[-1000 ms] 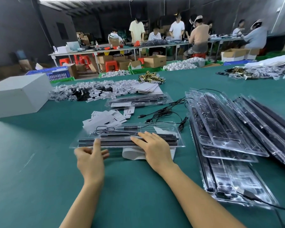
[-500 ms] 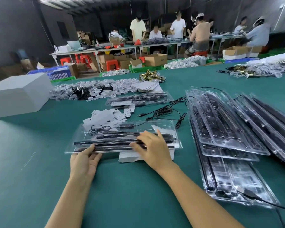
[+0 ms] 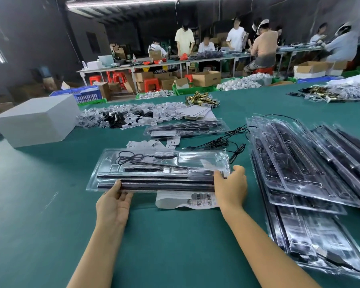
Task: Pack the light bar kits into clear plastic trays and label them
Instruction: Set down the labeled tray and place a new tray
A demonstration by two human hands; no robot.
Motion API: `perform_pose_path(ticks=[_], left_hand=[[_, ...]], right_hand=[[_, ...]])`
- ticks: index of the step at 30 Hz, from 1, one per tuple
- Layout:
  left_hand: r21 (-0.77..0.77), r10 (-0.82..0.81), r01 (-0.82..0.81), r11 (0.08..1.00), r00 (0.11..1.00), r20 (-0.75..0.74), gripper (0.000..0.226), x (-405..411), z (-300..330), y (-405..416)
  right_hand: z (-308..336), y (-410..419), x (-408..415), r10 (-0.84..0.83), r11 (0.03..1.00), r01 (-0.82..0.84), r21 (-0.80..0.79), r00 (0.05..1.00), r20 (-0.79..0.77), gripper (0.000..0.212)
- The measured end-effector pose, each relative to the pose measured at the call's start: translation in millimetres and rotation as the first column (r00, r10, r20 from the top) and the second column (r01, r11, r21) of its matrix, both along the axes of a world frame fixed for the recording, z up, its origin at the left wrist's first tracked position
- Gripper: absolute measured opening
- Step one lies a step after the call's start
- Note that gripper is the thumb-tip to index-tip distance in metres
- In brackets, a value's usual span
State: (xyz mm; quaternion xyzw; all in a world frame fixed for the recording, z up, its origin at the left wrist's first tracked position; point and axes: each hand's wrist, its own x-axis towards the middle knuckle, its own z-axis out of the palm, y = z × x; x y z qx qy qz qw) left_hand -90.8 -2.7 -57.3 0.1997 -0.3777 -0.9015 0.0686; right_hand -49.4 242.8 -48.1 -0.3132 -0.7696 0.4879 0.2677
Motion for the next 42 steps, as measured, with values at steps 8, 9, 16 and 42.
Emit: perform_pose_path(ticks=[8,9,16,42], left_hand=[[-0.018,-0.18,0.182,0.983,0.943,-0.28,0.032,6.7,6.0,10.9],[-0.043,-0.245,0.243,0.969,0.923,-0.297,0.057,9.0,7.0,15.4],[0.03,-0.279,0.294,0.955,0.932,-0.232,0.096,15.3,6.4,35.0],[-0.19,-0.348,0.314,0.93,0.92,-0.182,0.049,13.7,19.6,9.0]], right_hand=[[11.6,0.6,1.4,0.093,0.932,-0.187,-0.309,0.951,-0.296,0.028],[13.7,0.9,1.6,0.1,0.92,-0.209,-0.331,0.943,-0.318,0.027],[36.3,14.0,5.4,0.176,0.686,-0.455,-0.568,0.861,-0.476,0.026],[52.0,15.4,20.7,0.694,0.691,-0.719,-0.07,0.688,-0.213,0.064]])
